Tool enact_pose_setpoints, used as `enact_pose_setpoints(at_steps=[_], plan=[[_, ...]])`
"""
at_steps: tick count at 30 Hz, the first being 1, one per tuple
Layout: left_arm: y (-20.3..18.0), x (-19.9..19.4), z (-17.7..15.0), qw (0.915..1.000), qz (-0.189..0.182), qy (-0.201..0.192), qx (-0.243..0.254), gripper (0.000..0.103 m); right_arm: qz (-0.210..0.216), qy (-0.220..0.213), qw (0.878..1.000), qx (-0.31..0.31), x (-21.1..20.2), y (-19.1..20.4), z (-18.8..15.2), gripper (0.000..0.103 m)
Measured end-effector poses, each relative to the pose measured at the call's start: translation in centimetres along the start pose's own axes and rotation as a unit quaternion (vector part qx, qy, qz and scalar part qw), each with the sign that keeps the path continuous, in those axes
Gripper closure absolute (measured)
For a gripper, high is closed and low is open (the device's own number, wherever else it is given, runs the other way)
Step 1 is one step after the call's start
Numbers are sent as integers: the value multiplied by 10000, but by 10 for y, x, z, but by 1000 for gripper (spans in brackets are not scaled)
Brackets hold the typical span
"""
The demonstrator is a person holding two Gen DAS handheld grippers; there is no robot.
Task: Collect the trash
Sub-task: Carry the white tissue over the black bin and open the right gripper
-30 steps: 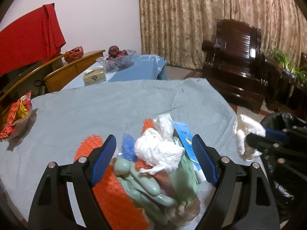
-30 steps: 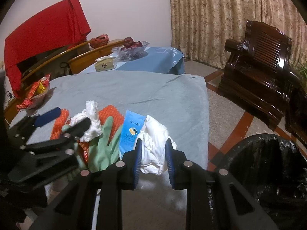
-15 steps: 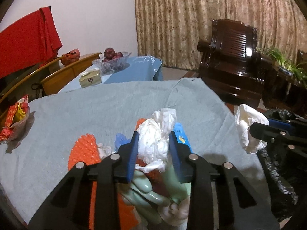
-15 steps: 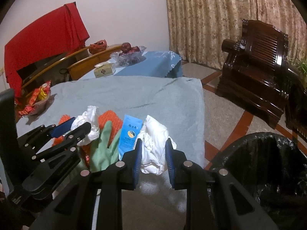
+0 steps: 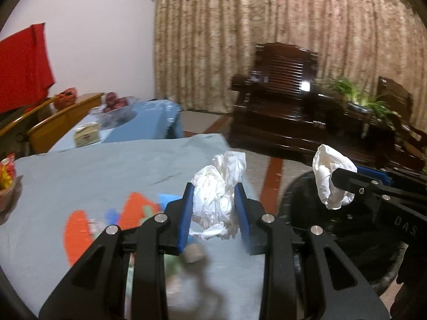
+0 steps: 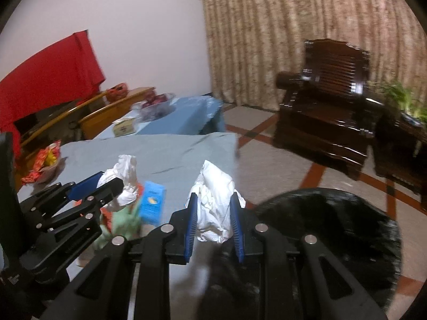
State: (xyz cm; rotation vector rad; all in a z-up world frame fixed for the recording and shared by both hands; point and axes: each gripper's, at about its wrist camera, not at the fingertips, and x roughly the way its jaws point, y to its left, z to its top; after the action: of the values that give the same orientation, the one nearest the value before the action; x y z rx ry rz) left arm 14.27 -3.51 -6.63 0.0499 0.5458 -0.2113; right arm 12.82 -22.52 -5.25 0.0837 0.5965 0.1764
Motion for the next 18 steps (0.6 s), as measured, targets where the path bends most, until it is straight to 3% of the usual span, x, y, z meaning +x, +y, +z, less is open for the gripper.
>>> enact_pose_setpoints(at_steps=[11,14,15,17,18], plan=[[-105,29,1,9945,-940,267,378,71,-959,155,9942,470,-31,-89,-29,76],[-125,37,-1,9914,-1173,369,453,63,-1121,185,9920,545,-33,-101,-34,70],[-129,39,-3,9907,-1219,381,474,62,-1173,186,9912,581,-35,-106,-37,65],[-138,41,-4,9893,-1300,393,529,47,-1259,158,9899,635,-40,-112,-40,53],[-139,41,-4,9893,-1302,386,541,46,-1280,143,9896,644,-42,-113,-41,48]])
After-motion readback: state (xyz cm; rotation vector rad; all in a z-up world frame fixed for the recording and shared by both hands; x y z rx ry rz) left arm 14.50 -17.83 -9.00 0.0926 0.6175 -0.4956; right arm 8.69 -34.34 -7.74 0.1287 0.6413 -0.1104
